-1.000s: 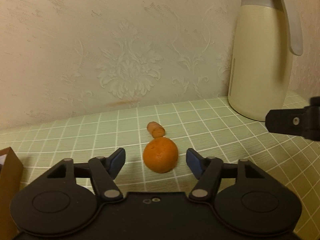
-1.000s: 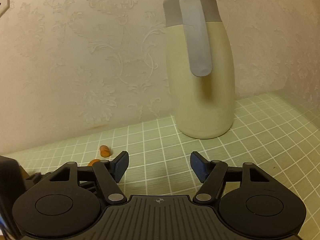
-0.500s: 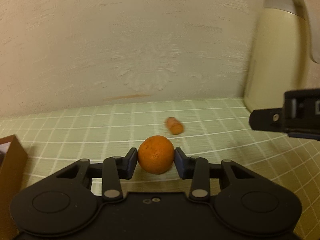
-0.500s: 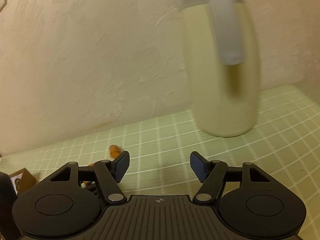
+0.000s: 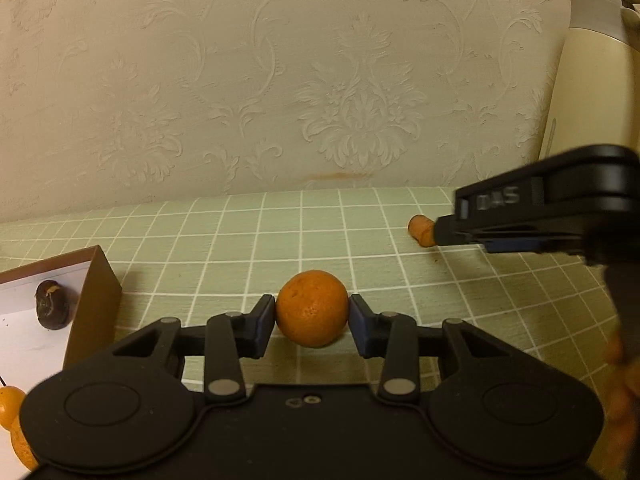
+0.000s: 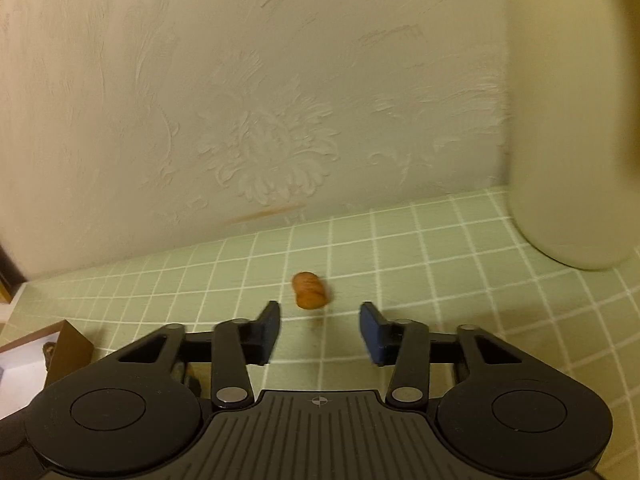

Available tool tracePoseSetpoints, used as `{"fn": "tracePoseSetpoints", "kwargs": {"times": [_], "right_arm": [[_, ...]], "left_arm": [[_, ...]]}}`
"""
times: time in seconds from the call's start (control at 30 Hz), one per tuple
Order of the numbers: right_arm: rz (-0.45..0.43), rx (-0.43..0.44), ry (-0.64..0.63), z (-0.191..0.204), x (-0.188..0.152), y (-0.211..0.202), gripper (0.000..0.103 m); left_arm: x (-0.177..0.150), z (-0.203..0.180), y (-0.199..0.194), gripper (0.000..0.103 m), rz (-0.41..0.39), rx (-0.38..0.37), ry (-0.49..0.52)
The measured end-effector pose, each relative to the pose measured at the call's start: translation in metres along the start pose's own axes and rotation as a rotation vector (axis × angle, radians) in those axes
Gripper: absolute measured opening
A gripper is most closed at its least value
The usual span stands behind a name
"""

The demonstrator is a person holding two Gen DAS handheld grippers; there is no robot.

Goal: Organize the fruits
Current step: 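Close the right tool on the small orange piece, then carry the orange in the left tool over the box while the right tool carries its piece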

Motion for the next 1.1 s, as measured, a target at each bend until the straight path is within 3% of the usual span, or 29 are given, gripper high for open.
{"fn": "tracePoseSetpoints", "kwargs": {"times": [0.5,0.57,0.6,0.87,1.1], "right_arm": [[0.026,-0.010,-0.017,0.011,0.013,0.049,0.039],[0.027,-0.028,-0.035,0.014,0.012,0.050,0.028],[0.029,-0.035,-0.049,0.016,0.011,0.050,0.020],[0.040,-0.024,-0.046,0.019,0.004,0.040,0.020],[0.058,-0.014,-0.107,0.030,-0.016,0.005,0.020]], "left_arm": [[0.002,0.010,0.000,0.031,0.024,-0.016,0.009],[0.003,0.011,0.000,0.032,0.025,-0.015,0.012],[0.003,0.011,0.000,0.032,0.026,-0.016,0.012],[0.001,0.014,0.009,0.033,0.076,-0.019,-0.039],[0.000,0.019,0.009,0.033,0.070,-0.021,-0.068]]}}
Point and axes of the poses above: each gripper's, at about its wrist camera, not at the fingertips, and y roughly the way its jaws point, z to its left, x to its top, the point moved 7 cm from there along y, roughly the way its jaws point, and after that the axes turned 5 degrees about -y, right-handed, at the moved point
